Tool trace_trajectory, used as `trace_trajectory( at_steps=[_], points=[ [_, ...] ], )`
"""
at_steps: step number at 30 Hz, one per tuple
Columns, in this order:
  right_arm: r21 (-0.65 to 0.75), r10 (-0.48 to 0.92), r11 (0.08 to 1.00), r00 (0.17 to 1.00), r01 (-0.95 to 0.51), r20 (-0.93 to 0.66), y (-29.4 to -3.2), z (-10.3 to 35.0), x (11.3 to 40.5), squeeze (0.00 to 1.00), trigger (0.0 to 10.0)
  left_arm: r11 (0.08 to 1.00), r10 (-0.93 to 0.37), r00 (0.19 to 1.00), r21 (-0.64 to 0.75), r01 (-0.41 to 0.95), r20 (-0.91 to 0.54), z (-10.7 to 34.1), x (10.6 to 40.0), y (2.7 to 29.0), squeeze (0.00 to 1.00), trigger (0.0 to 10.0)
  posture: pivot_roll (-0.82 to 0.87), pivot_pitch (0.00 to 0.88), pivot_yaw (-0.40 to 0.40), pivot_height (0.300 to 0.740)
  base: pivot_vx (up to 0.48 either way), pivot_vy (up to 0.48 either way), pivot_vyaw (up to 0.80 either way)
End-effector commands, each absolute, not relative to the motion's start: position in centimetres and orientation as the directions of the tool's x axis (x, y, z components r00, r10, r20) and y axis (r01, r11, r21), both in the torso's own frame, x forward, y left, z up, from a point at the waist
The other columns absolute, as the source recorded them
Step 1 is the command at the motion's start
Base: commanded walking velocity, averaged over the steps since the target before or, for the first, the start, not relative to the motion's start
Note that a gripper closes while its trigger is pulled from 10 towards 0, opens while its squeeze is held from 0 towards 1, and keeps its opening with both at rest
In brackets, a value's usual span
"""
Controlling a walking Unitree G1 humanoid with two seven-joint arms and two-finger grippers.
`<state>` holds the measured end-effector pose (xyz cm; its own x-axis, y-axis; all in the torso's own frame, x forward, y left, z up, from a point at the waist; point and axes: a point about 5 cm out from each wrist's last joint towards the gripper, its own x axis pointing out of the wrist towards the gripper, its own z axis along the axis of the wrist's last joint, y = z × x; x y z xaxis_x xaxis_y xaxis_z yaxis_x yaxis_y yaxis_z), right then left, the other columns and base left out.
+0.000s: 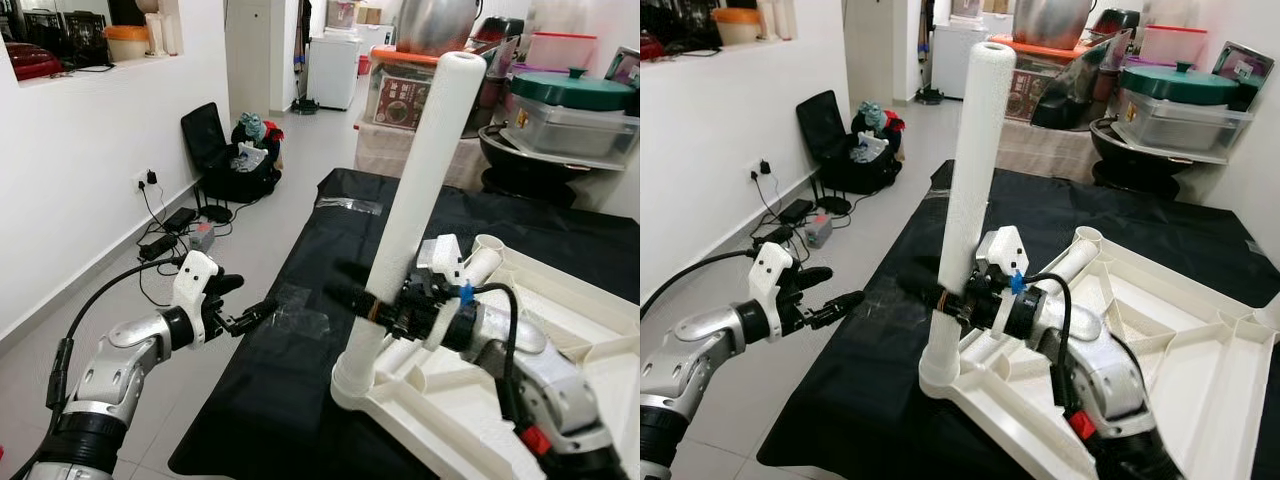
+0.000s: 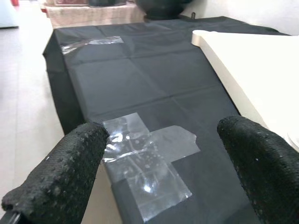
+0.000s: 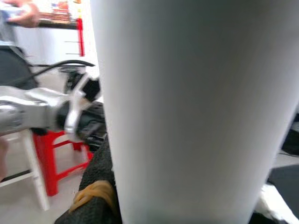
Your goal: Building children table
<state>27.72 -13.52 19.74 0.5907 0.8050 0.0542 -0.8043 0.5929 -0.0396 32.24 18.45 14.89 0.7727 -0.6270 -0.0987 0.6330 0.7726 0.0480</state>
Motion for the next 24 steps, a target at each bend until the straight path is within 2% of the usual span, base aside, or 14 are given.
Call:
trace_trajectory(
  at_steps=[1, 4, 6, 7, 8, 11, 13, 15, 16, 17, 21, 22, 24],
  points=[
    [0.052, 0.723, 0.685, 0.671, -0.726, -0.161, -14.4, 15.0, 27.6, 0.0, 0.0, 0.779, -0.619, 0.777, 0.036, 0.626, -0.112, 14.4, 32.1, 18.6, 0.0, 10.0, 0.05, 0.0, -0.068, 0.74, 0.0, 0.0, 0.0],
    [0.046, 0.703, 0.706, 0.692, -0.707, -0.167, -14.3, 14.8, 27.3, 0.0, 0.0, 0.78, -0.618, 0.778, 0.036, 0.625, -0.113, 14.4, 32.1, 18.7, 0.0, 10.0, 0.05, 0.0, -0.067, 0.74, 0.0, 0.0, 0.0],
    [0.019, 0.621, 0.774, 0.751, -0.633, -0.224, -14.6, 14.1, 27.0, 0.0, 0.0, 0.787, -0.609, 0.786, 0.037, 0.615, -0.109, 14.4, 32.3, 18.9, 0.0, 10.0, 0.04, 0.0, -0.068, 0.74, 0.0, 0.0, 0.0],
    [0.019, 0.621, 0.774, 0.751, -0.633, -0.224, -14.6, 14.1, 27.0, 0.0, 0.0, 0.787, -0.609, 0.786, 0.037, 0.615, -0.109, 14.4, 32.3, 18.9, 0.0, 10.0, 0.04, 0.0, -0.068, 0.74, 0.0, 0.0, 0.0],
    [-0.015, 0.548, 0.818, 0.787, -0.575, -0.285, -15.0, 13.5, 27.2, 0.0, 0.0, 0.79, -0.605, 0.789, 0.036, 0.612, -0.107, 14.5, 32.4, 18.9, 0.0, 10.0, 0.04, 0.0, -0.072, 0.74, 0.0, 0.0, 0.0],
    [-0.042, 0.471, 0.857, 0.814, -0.514, -0.338, -15.3, 12.9, 27.4, 0.0, 0.0, 0.792, -0.603, 0.79, 0.036, 0.61, -0.105, 14.5, 32.5, 18.9, 0.0, 10.0, 0.04, 0.0, -0.072, 0.74, 0.0, 0.0, 0.0],
    [-0.054, 0.274, 0.946, 0.875, -0.321, -0.4, -15.9, 12.1, 27.9, 0.0, 4.4, 0.799, -0.594, 0.798, 0.034, 0.6, -0.106, 14.4, 32.5, 18.8, 0.0, 10.0, 0.04, 0.0, -0.079, 0.74, 0.0, 0.0, 0.0],
    [-0.054, 0.274, 0.946, 0.875, -0.321, -0.4, -15.9, 12.1, 27.9, 0.0, 4.4, 0.799, -0.594, 0.798, 0.034, 0.6, -0.106, 14.4, 32.5, 18.8, 0.0, 10.0, 0.04, 0.0, -0.079, 0.74, 0.0, 0.0, 0.0],
    [-0.076, 0.084, 0.989, 0.896, -0.13, -0.436, -17.0, 11.4, 28.4, 0.0, 7.7, 0.809, -0.58, 0.807, 0.033, 0.587, -0.111, 14.2, 32.5, 18.9, 0.0, 10.0, 0.05, 0.0, -0.084, 0.74, 0.0, 0.0, 0.0],
    [-0.09, -0.065, 0.996, 0.886, 0.027, -0.46, -18.2, 11.0, 28.7, 0.0, 9.3, 0.818, -0.567, 0.815, 0.036, 0.574, -0.12, 14.1, 32.6, 19.0, 0.0, 10.0, 0.05, 0.0, -0.087, 0.74, 0.0, 0.0, 0.0],
    [-0.092, -0.103, 0.993, 0.878, 0.068, -0.467, -18.4, 10.9, 28.8, 0.0, 9.3, 0.82, -0.563, 0.817, 0.037, 0.571, -0.123, 14.1, 32.6, 19.0, 0.0, 10.0, 0.05, 0.0, -0.087, 0.74, 0.0, 0.0, 0.0],
    [-0.084, -0.149, 0.989, 0.865, 0.124, -0.48, -18.8, 10.7, 28.8, 0.0, 10.0, 0.825, -0.557, 0.821, 0.034, 0.565, -0.122, 14.1, 32.6, 19.1, 0.0, 10.0, 0.04, 0.0, -0.089, 0.74, 0.0, 0.0, 0.0],
    [-0.077, -0.208, 0.978, 0.842, 0.196, -0.498, -19.2, 10.4, 28.7, 0.0, 10.0, 0.83, -0.55, 0.826, 0.03, 0.557, -0.122, 14.1, 32.7, 19.2, 0.0, 10.0, 0.04, 0.0, -0.089, 0.74, 0.0, 0.0, 0.0]
  ],
)
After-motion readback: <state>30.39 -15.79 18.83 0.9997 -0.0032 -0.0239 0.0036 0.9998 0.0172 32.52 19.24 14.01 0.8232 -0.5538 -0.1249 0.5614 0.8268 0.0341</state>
